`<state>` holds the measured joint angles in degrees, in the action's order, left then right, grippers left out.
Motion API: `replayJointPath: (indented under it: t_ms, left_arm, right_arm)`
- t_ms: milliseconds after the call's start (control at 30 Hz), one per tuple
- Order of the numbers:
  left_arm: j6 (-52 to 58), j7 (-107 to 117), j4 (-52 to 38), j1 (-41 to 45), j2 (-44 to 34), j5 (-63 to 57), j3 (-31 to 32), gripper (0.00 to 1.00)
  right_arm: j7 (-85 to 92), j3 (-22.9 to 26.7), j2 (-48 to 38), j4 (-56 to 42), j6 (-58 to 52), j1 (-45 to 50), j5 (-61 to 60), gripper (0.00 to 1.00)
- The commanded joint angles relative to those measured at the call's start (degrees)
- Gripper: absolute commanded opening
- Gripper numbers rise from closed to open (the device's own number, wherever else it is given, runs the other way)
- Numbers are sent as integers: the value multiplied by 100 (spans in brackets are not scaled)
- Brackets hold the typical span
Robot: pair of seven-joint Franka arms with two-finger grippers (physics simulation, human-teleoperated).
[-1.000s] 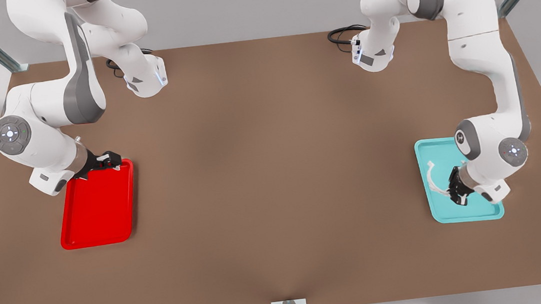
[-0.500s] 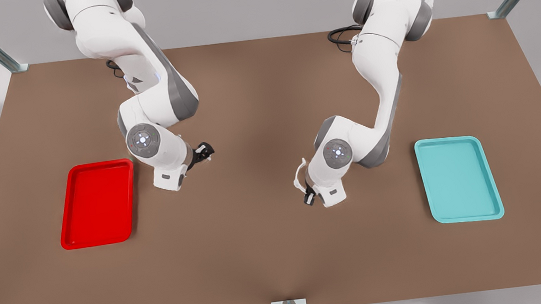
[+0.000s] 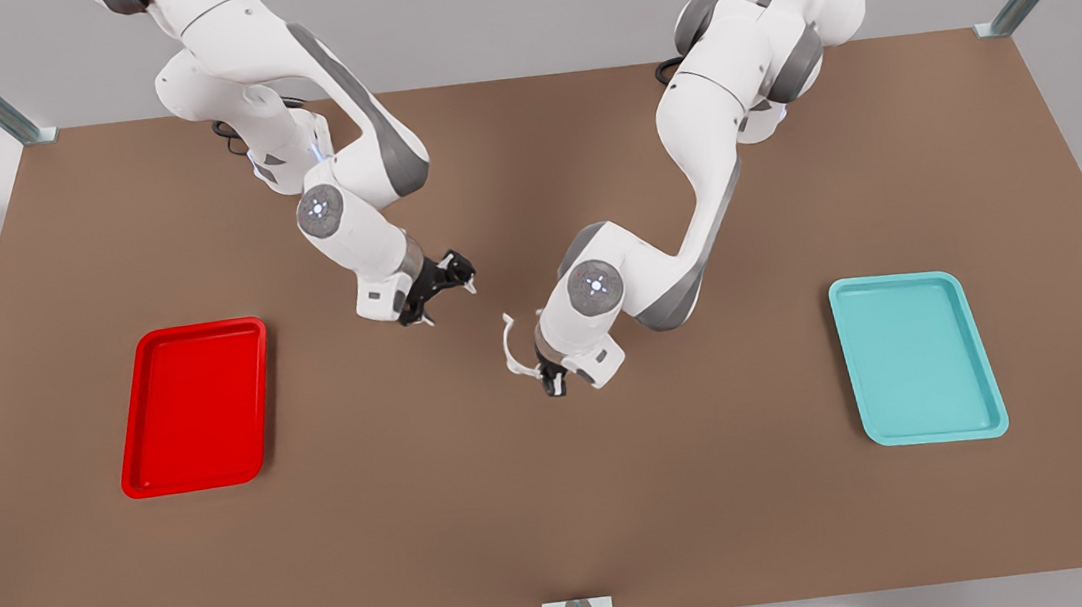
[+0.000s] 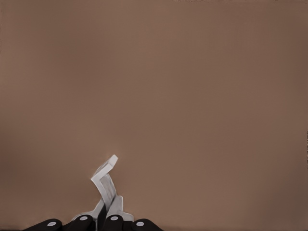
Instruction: Take the drainage pipe clamp from the left arm, pass it to the right arm, and place it in the plate on the right side
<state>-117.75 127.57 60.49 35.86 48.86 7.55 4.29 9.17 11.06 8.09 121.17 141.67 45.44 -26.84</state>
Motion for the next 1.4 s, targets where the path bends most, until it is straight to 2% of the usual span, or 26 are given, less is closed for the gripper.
replayJointPath:
  t_ms: [0,133,300,1133,1167,1267,1300,1333,1367]
  left_arm:
    - [-161,2167,-2,9,9,-104,1,21]
    - [-143,1771,-2,70,1,-96,19,21]
    - [-126,1771,-37,158,-17,-131,19,21]
    - [-152,1815,-29,343,-8,-148,-16,21]
    - [-161,1815,-29,343,-8,-148,-25,21]
    - [-161,1815,-29,343,-8,-148,-25,21]
    - [-161,1815,-29,343,-8,-148,-25,21]
    - [-152,1815,-29,334,-8,-148,-34,21]
    - [-152,1815,-29,316,-17,-148,-34,37]
  right_arm:
    - [375,1,26,-5,1064,96,-269,100]
    - [366,1,114,-75,1161,96,-278,100]
    - [375,1,659,-444,1292,202,-454,100]
    - [384,-192,1582,-796,1881,299,-472,99]
    - [392,-192,1626,-814,1881,299,-463,91]
    - [410,-192,1643,-849,1881,299,-463,41]
    - [410,-192,1643,-849,1873,299,-463,35]
    - [410,-192,1635,-849,1873,299,-463,21]
    - [410,-192,1635,-893,1855,290,-472,21]
